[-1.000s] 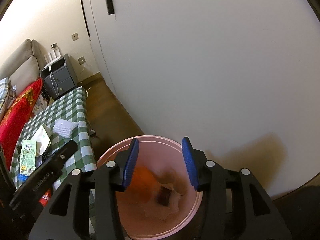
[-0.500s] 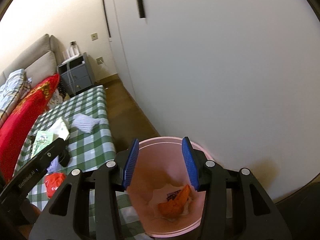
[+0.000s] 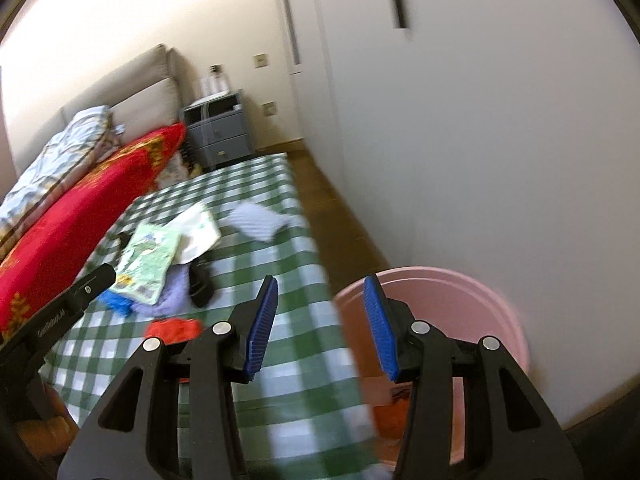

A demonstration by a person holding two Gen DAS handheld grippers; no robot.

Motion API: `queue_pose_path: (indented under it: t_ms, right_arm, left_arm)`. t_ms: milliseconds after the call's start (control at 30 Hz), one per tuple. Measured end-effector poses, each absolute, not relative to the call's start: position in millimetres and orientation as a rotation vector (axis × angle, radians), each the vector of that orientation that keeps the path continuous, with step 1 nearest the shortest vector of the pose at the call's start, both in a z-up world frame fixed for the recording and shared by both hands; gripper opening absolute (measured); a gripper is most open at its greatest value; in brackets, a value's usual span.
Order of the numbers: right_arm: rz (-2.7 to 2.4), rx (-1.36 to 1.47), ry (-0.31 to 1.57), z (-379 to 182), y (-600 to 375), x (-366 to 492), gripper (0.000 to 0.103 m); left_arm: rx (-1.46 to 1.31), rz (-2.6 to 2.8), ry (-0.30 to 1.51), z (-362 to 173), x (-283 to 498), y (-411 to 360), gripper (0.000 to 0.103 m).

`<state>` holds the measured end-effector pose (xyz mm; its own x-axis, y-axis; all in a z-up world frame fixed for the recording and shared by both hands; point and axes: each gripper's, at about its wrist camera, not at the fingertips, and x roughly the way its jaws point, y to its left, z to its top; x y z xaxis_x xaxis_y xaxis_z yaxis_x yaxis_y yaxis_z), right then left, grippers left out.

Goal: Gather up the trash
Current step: 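Move both tools back over the table toward the remaining trash, then grasp the red plastic bag with the right tool while the left tool grasps the green packet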

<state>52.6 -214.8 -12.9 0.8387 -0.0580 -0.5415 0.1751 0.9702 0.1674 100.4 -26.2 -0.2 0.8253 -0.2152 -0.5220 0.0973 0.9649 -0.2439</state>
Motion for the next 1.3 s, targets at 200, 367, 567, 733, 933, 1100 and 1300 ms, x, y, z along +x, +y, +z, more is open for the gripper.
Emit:
queue_pose_path:
  t_ms: [200, 367, 567, 733, 933, 1100, 1300]
  right_arm:
    - [0.008, 0.175, 0.596, -30.9, -168.9, 71.0, 0.046]
    - [0.100, 0.143, 0.617, -39.6, -138.6, 88.4, 0.057]
    - [0.210, 0.136, 0.720, -60.9, -109.2, 108.4, 0.077]
    - [0.219, 0.097, 0.850, -89.5, -90.2, 120.1, 0.076]
    - [0.175, 0.112, 0.818, -82.4, -108.5, 117.8, 0.063]
    - [0.049, 0.145, 0.803, -78.2, -141.1, 122.7, 0.063]
    - [-0.018, 0.145, 0.826, -87.1, -149.8, 130.2, 0.063]
  left_arm:
    - [-0.243, 0.032, 0.561, -3.7, 97.9, 26.7, 0.016]
    - [-0.257, 0.115, 0.538, -1.9, 94.8, 49.3, 0.016]
    - [-0.257, 0.146, 0.547, -6.9, 100.4, 59.2, 0.016]
    - [-0.264, 0.150, 0.573, -16.1, 108.6, 61.5, 0.016]
    - [-0.342, 0.102, 0.615, -32.5, 122.4, 62.2, 0.016]
    - [-0.361, 0.069, 0.644, -43.9, 134.2, 52.2, 0.016]
    - [-0.355, 0.036, 0.661, -50.3, 144.1, 38.8, 0.016]
